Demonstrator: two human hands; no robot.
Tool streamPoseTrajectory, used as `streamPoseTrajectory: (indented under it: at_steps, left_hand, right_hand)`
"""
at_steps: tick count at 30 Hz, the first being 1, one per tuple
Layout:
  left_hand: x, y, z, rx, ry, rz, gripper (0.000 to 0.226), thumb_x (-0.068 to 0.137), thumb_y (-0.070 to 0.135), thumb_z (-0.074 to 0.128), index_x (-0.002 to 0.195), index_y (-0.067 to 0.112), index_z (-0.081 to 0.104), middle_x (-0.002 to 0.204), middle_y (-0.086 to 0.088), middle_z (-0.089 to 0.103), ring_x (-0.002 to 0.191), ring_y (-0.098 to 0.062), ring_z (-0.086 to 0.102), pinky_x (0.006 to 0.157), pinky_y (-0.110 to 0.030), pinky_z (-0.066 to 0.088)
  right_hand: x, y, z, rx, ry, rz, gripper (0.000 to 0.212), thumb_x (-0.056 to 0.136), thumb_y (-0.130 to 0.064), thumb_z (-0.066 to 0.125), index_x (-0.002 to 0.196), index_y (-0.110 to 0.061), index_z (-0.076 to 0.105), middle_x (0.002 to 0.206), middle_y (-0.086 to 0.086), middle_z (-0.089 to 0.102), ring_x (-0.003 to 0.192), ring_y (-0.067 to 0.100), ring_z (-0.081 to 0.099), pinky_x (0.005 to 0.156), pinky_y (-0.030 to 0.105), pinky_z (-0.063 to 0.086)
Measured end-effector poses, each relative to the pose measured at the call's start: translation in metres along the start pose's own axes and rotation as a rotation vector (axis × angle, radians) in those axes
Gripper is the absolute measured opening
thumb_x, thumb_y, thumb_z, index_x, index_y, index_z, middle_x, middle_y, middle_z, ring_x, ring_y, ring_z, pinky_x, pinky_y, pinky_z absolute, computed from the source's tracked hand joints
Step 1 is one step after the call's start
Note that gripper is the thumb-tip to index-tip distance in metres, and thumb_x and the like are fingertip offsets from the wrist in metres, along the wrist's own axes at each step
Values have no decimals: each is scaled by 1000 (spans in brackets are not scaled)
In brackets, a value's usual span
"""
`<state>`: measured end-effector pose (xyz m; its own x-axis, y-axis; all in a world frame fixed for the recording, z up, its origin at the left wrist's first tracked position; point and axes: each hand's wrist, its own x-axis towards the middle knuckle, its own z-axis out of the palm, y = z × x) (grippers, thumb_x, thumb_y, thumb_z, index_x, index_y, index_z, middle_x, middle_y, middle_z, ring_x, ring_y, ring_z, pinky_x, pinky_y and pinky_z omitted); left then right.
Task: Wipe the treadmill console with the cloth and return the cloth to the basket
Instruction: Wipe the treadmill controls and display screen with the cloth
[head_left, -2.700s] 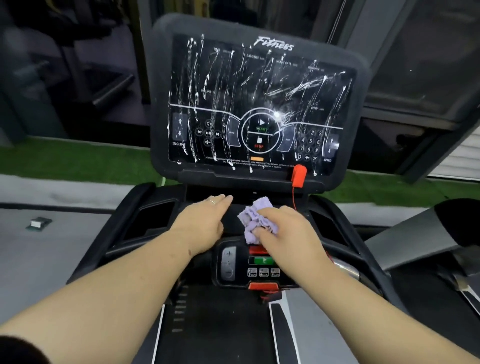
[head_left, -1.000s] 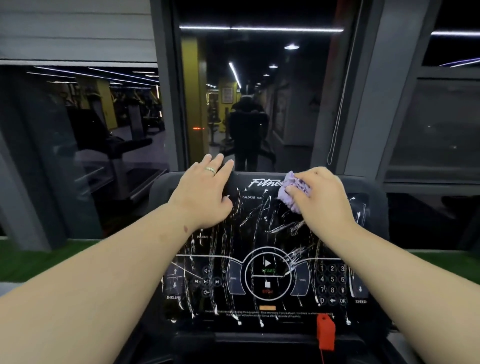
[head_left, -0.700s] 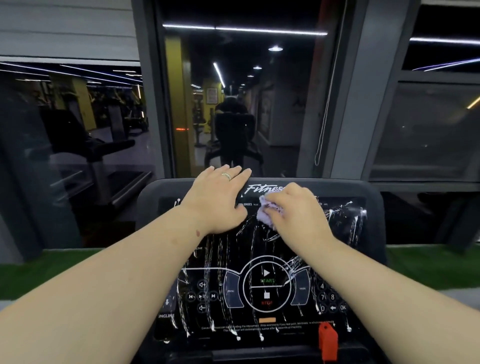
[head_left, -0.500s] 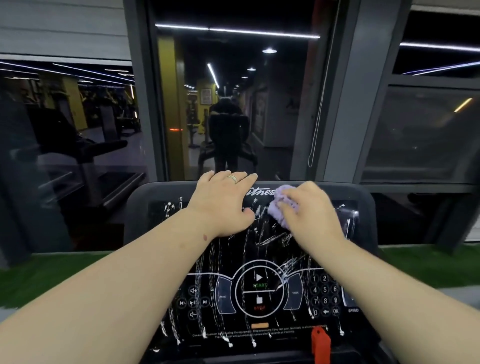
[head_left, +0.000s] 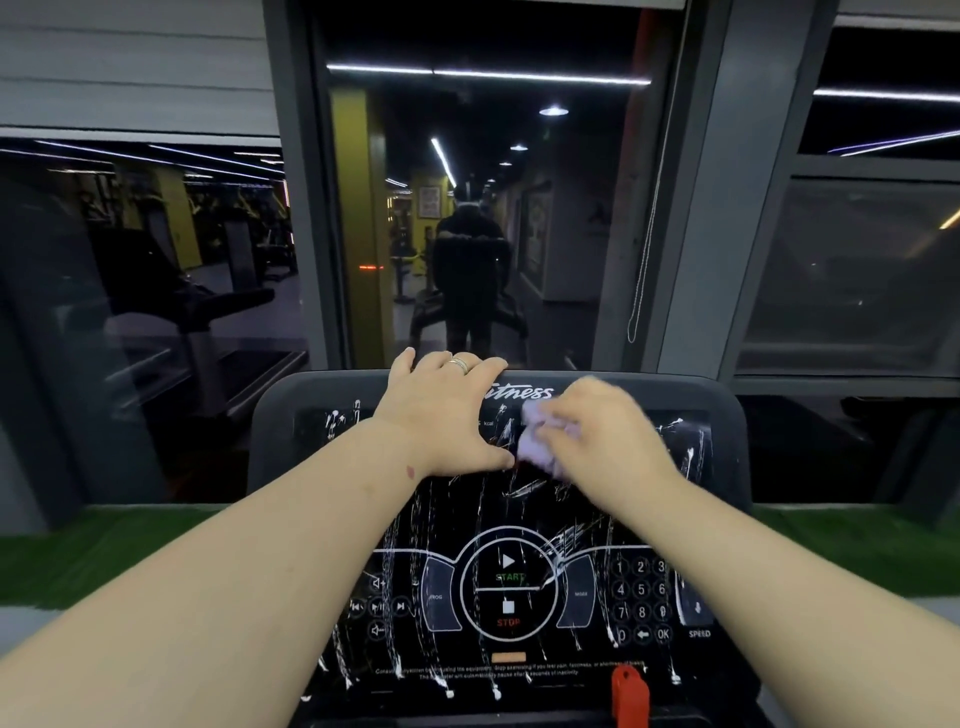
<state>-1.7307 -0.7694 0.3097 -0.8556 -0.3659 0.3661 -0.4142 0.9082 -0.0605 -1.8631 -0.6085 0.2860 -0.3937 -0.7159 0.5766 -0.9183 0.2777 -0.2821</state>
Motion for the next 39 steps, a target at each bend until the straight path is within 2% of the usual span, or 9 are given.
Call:
streamPoseTrajectory:
  at_steps: [3,8,13,18,22,27,30,32,39]
  left_hand:
    - [0,0,-2,-24,-17,-11,104,67,73,65,156,39,21,157,10,36,148,-20,28,124,-58,7]
    - [1,-2,-6,-79,-40,-19,89,74,54,57,156,40,24,159,9,36,149,-19,27,125,-56,6]
    - [3,-4,-8,-118,-63,-33,86,75,39,53,157,40,25,160,12,36,151,-16,24,125,-54,5]
    - [1,-5,-15,-139,-89,-11,92,68,37,40,158,39,25,161,15,34,151,-12,24,125,-49,10]
    - [2,-9,-13,-144,-92,-7,89,74,28,45,159,40,22,163,15,31,153,-15,21,125,-49,10]
    - [1,-11,-19,-139,-149,16,85,85,20,49,162,37,16,168,10,21,157,-20,12,127,-46,8]
    - [-1,-15,-28,-185,-172,27,85,86,11,51,163,30,19,168,3,26,156,-20,14,127,-40,8]
    - [-5,-18,-27,-199,-136,38,85,84,11,54,162,25,22,164,-1,34,154,-21,21,127,-38,8]
    - [-17,-30,-8,-40,-35,71,94,81,38,57,163,36,12,169,2,19,156,-21,13,127,-43,4]
  right_hand:
    - [8,7,-1,9,145,87,16,87,-27,59,79,-37,69,85,-9,56,85,24,56,71,32,46]
    - [-8,-5,5,-24,-124,-170,22,80,-23,64,76,-43,71,92,-15,56,92,25,51,82,34,45]
    - [8,-10,8,16,163,5,19,84,-14,66,89,-29,76,101,-3,59,93,27,51,80,34,45]
    - [-8,-16,16,-90,-95,-321,12,84,-23,72,94,-27,77,103,-8,62,94,22,50,86,33,45]
    - [9,-13,3,-38,195,-78,23,82,-11,67,99,-23,76,100,-3,65,91,24,55,82,38,47]
    - [-11,-21,18,-123,-191,-373,22,80,-21,72,99,-31,75,111,-14,64,101,20,55,91,36,47]
    - [7,-9,6,-30,48,-162,28,80,-12,69,100,-32,75,104,-9,64,99,21,55,86,35,47]
    - [9,-14,9,-43,175,-32,35,83,-10,65,111,-30,73,110,-7,63,104,23,54,89,32,45]
    - [-9,-17,16,-72,9,-443,35,79,-4,59,106,-20,75,110,-7,68,99,17,54,93,25,42]
